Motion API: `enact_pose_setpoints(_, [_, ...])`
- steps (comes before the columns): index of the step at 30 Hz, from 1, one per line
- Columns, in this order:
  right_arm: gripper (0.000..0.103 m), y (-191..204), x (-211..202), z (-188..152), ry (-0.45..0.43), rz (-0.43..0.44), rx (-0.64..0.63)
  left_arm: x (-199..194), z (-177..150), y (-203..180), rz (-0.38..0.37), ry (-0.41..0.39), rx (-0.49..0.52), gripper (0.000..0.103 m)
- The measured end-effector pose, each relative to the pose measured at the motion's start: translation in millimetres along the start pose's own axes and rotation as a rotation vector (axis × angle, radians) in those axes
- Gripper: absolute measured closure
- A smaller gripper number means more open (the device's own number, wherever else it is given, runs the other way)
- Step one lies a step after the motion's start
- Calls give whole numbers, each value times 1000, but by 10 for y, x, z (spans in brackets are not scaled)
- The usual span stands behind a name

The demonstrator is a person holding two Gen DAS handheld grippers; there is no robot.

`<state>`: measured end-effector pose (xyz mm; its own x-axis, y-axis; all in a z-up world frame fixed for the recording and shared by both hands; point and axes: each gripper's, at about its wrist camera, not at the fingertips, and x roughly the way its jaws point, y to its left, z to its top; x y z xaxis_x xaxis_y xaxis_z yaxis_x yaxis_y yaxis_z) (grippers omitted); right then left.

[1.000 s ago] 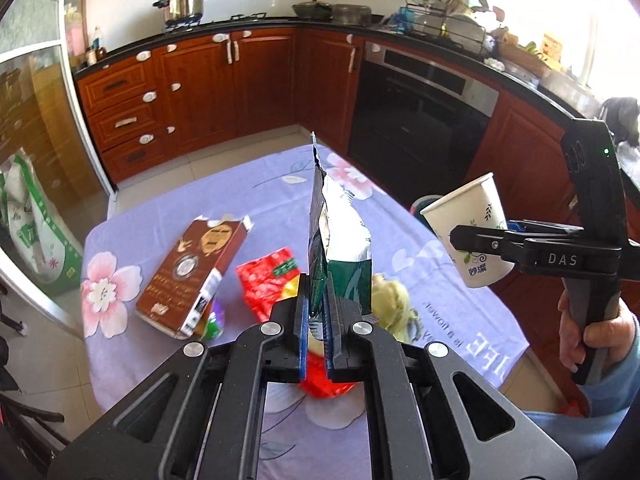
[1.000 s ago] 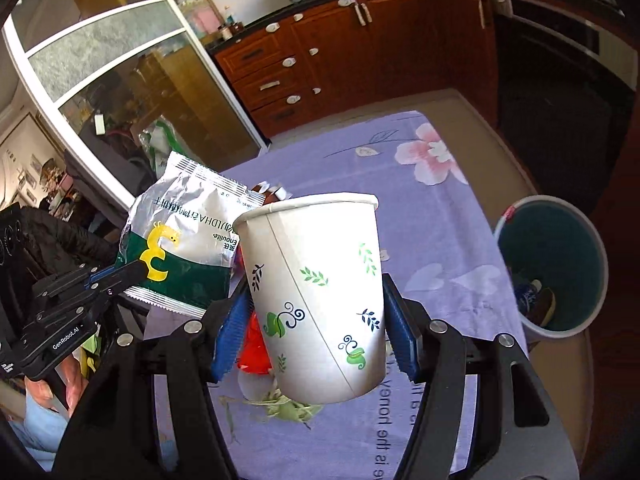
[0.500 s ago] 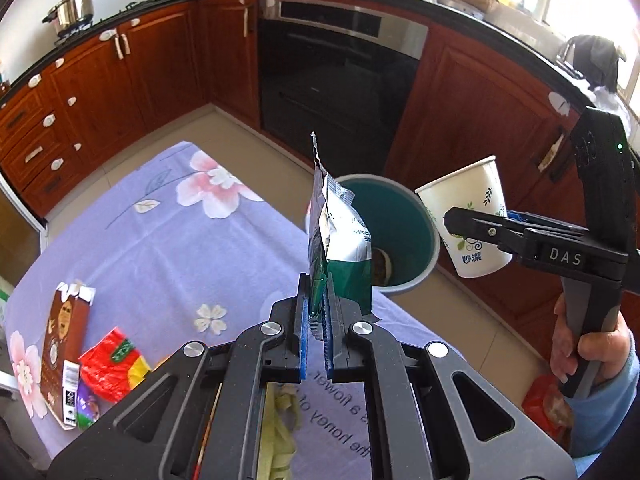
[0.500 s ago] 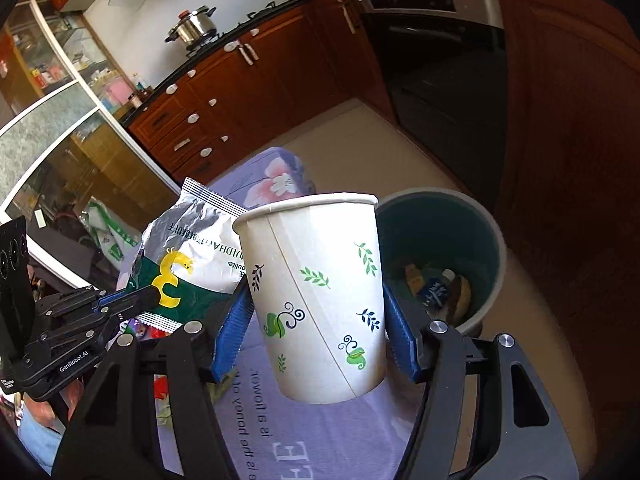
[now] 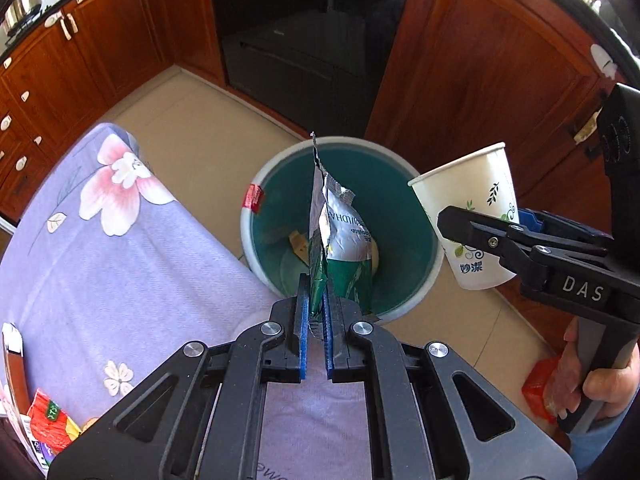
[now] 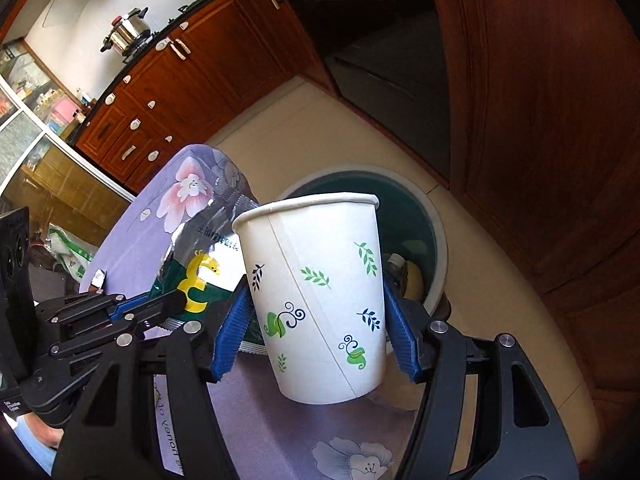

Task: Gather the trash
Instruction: 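Carry the paper cup and snack bag over the teal bin with both tools, then open the left tool to drop the snack bag while the right tool releases the cup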

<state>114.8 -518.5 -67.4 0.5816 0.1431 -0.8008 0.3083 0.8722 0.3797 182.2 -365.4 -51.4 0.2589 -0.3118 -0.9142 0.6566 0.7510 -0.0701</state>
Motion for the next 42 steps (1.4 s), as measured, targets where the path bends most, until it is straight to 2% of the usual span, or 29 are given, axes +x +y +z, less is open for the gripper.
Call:
enact_pose_setpoints(5, [43, -69, 169, 16, 34, -12, 13, 291, 47, -57, 4, 58, 8, 93])
enact_pose_setpoints(6, [43, -65, 192, 13, 38, -14, 14, 317, 51, -58, -6, 65, 7, 83])
enact_pose_setpoints(7, [43, -67, 209, 8, 41, -15, 14, 326, 49, -53, -6, 67, 4, 61])
enact_pose_setpoints(9, [43, -68, 229, -6, 47, -16, 13, 283, 35, -42, 21, 31, 0, 39])
enact_pose_setpoints(14, [43, -79, 281, -5, 59, -15, 17, 157, -2, 53, 15, 8, -32, 33])
enact_pose_setpoints(20, [43, -15, 342, 0, 73, -16, 5, 42, -69, 180, 15, -6, -76, 17])
enact_pose_setpoints(24, [42, 12, 360, -17, 80, -11, -4, -32, -138, 154, 21, -17, -71, 8])
enact_pose_setpoints(34, [41, 158, 426, -22, 107, -9, -30, -121, -198, 114, 24, -28, -52, 4])
enact_pose_setpoints(36, [33, 176, 414, -21, 109, -10, -28, -133, -202, 125, 26, -25, -57, 4])
enact_pose_setpoints(37, [24, 178, 402, -15, 107, -11, -24, -139, -203, 137, 26, -25, -62, 4])
enact_pose_setpoints(40, [24, 209, 362, 1, 102, -14, -24, -138, -215, 188, 24, -28, -75, 4])
enact_pose_setpoints(42, [20, 224, 332, 3, 101, -16, -23, -154, -227, 212, 22, -28, -83, 4])
